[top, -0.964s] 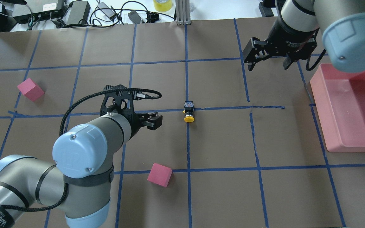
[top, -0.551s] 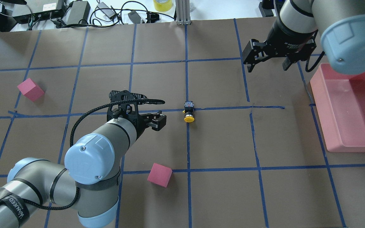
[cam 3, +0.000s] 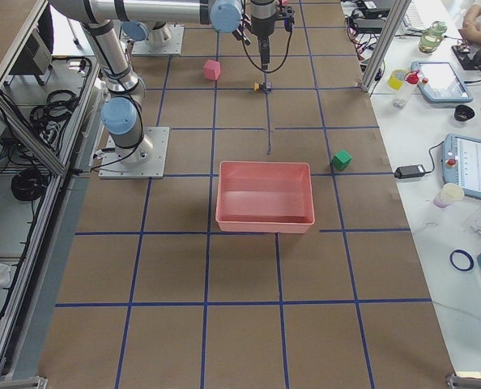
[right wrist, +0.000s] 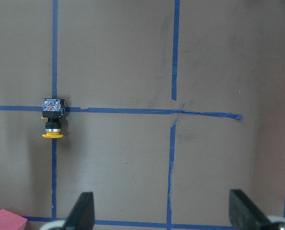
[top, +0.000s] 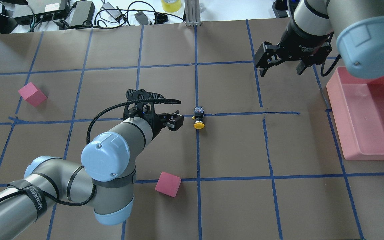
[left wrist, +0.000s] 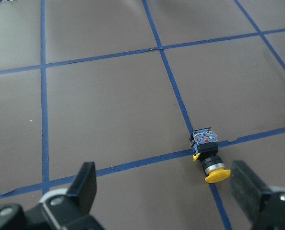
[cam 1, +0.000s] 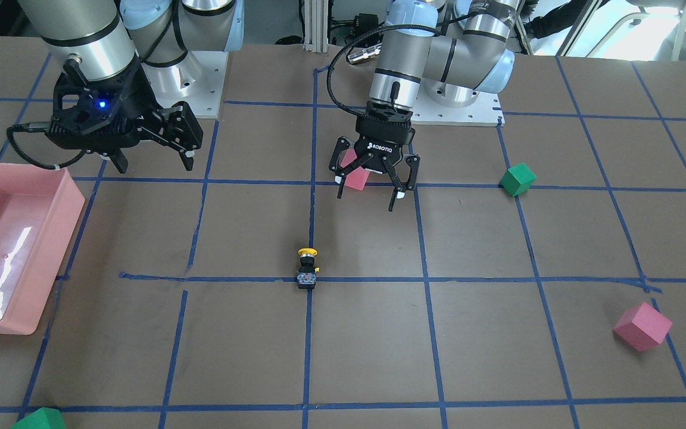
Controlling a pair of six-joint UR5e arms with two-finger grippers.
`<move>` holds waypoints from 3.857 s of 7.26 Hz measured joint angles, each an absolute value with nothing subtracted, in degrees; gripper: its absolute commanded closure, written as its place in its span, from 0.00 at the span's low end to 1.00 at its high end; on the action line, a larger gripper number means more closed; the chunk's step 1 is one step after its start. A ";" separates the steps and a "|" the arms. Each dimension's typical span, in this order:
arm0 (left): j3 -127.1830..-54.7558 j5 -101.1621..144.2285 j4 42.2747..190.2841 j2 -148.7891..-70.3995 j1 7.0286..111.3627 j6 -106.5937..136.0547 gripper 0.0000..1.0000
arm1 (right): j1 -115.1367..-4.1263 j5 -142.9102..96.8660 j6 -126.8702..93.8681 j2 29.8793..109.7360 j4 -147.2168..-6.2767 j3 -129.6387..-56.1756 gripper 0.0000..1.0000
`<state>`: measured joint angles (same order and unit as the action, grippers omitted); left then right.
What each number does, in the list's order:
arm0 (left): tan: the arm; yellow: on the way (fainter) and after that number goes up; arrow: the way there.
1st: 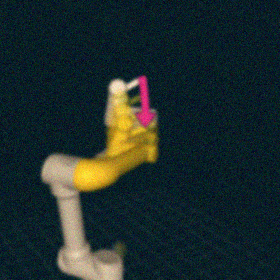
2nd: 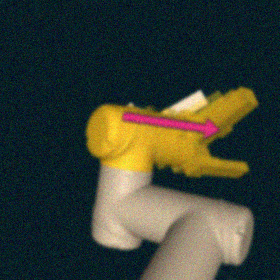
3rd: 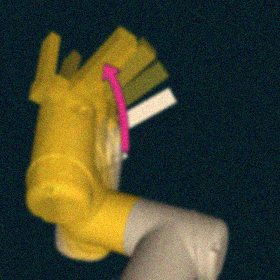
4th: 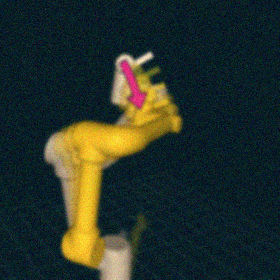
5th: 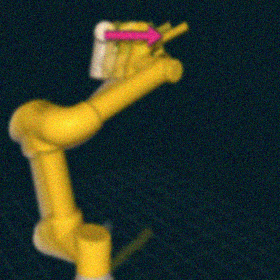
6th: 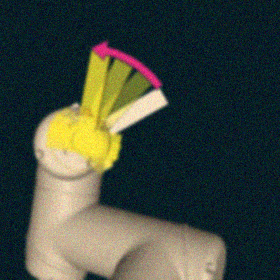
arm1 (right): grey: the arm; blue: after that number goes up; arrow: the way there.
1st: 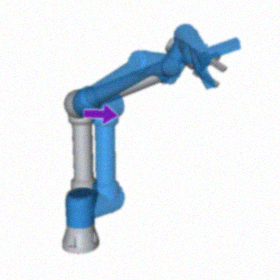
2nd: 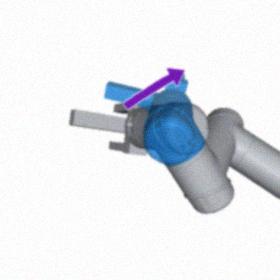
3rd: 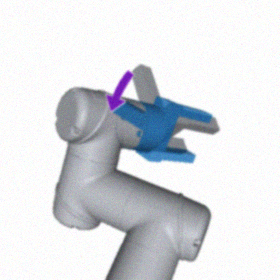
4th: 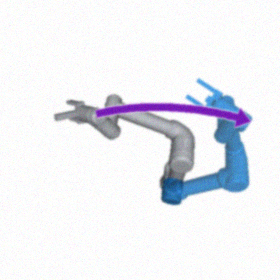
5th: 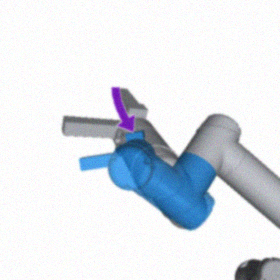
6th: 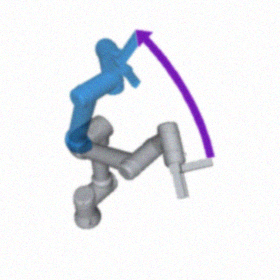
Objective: Align button upright
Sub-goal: 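Move the left gripper over the lying button, then lower the left gripper and grasp the button around its yellow cap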
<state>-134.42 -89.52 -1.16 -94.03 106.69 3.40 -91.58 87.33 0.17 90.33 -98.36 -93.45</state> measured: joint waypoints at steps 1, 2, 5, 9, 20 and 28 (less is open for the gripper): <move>-133.95 -90.13 -1.14 -96.15 108.12 3.38 0.00 | -91.58 87.31 0.18 90.24 -98.38 -93.49 0.00; -133.53 -91.14 -1.05 -98.05 109.95 3.45 0.00 | -91.58 87.28 0.18 90.11 -98.38 -93.53 0.00; -130.98 -91.51 -0.96 -104.91 113.56 4.71 0.01 | -91.58 86.97 0.28 89.85 -98.56 -93.42 0.00; -124.40 -93.21 -1.19 -113.05 116.40 14.62 0.07 | -91.58 86.43 0.23 89.60 -100.07 -93.34 0.00; -118.69 -103.57 -2.11 -122.01 120.68 25.42 0.20 | -91.66 86.42 0.35 89.38 -100.97 -93.43 0.00; -121.36 -104.41 -5.43 -121.81 121.90 23.72 0.36 | -91.67 86.45 0.35 89.38 -100.99 -93.51 0.00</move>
